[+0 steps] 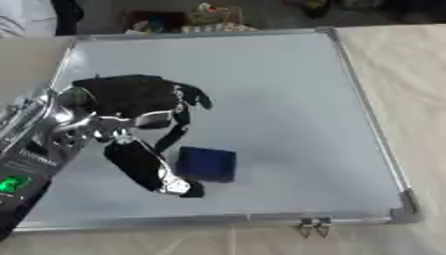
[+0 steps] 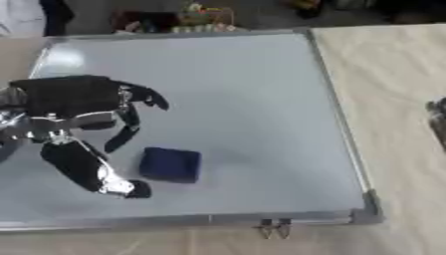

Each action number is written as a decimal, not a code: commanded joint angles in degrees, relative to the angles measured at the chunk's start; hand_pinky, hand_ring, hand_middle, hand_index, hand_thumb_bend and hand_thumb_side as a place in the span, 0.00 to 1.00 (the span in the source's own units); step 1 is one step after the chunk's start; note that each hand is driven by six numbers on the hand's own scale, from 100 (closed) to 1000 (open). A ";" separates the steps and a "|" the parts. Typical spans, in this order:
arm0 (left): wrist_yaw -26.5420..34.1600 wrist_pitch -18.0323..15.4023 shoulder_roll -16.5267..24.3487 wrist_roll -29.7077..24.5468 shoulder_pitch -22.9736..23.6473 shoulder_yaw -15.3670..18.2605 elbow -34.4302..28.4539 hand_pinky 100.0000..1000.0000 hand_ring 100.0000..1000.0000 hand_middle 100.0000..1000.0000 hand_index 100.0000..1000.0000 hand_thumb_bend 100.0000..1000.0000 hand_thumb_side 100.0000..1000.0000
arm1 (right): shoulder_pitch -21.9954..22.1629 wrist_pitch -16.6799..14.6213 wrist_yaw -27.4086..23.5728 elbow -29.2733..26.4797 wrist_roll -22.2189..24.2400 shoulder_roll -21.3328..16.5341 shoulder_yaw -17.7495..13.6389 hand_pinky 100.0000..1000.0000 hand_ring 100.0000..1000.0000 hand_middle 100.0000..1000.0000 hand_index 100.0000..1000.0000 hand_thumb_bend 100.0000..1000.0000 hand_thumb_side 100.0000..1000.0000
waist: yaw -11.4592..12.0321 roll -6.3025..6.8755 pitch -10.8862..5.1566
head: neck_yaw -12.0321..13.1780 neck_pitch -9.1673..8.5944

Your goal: Wipe the whiteboard clean with a brush.

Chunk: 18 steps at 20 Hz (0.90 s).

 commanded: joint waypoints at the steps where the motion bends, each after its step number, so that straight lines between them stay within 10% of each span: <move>1: -1.58 -2.62 -0.25 1.97 -1.19 -0.79 2.57 0.71 0.88 0.87 0.18 0.53 0.55 | -0.71 -0.05 -0.29 -0.96 0.13 -0.94 -0.43 0.81 0.79 0.81 0.87 0.00 1.00 | -0.21 -0.09 -0.92 | 0.18 -0.68; 18: -5.65 -15.84 -3.95 9.55 -1.38 -0.71 19.00 0.65 0.83 0.81 0.14 0.37 0.47 | -0.95 0.03 -0.29 -0.96 0.02 -0.49 -0.36 0.81 0.79 0.81 0.87 0.00 1.00 | -1.59 -0.29 0.22 | 0.62 -0.84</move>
